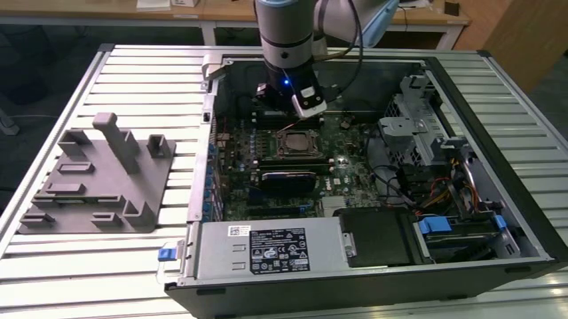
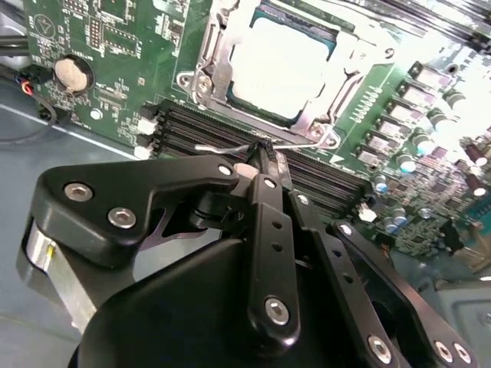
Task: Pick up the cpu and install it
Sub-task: 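Install the first cpu locking lever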
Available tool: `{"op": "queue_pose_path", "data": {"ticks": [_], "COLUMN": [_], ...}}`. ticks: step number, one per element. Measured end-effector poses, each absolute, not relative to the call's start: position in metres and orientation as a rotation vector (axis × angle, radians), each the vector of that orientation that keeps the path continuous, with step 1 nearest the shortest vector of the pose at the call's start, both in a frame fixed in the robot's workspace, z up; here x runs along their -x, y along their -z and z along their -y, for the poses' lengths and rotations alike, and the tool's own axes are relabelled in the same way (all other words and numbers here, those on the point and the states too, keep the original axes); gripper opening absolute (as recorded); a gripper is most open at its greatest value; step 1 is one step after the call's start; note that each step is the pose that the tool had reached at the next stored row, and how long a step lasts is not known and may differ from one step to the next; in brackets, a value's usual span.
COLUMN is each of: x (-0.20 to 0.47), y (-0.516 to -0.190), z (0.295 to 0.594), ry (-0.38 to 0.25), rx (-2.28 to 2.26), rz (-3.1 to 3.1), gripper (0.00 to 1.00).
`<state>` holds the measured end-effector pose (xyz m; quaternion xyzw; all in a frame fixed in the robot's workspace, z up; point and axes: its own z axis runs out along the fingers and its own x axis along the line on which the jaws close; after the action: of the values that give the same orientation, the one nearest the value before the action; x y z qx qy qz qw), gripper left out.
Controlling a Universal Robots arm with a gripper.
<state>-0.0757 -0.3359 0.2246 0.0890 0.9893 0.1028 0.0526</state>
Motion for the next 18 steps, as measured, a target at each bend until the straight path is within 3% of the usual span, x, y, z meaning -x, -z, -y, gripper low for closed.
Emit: {"op": "queue_pose_path", "data": {"ticks": [18], "x": [0.0688], "y": [-0.2168], "z": [0.3311], "ry": [-0.315], "rx": [-0.317], "rz": [-2.979], "gripper": [0.11]}}
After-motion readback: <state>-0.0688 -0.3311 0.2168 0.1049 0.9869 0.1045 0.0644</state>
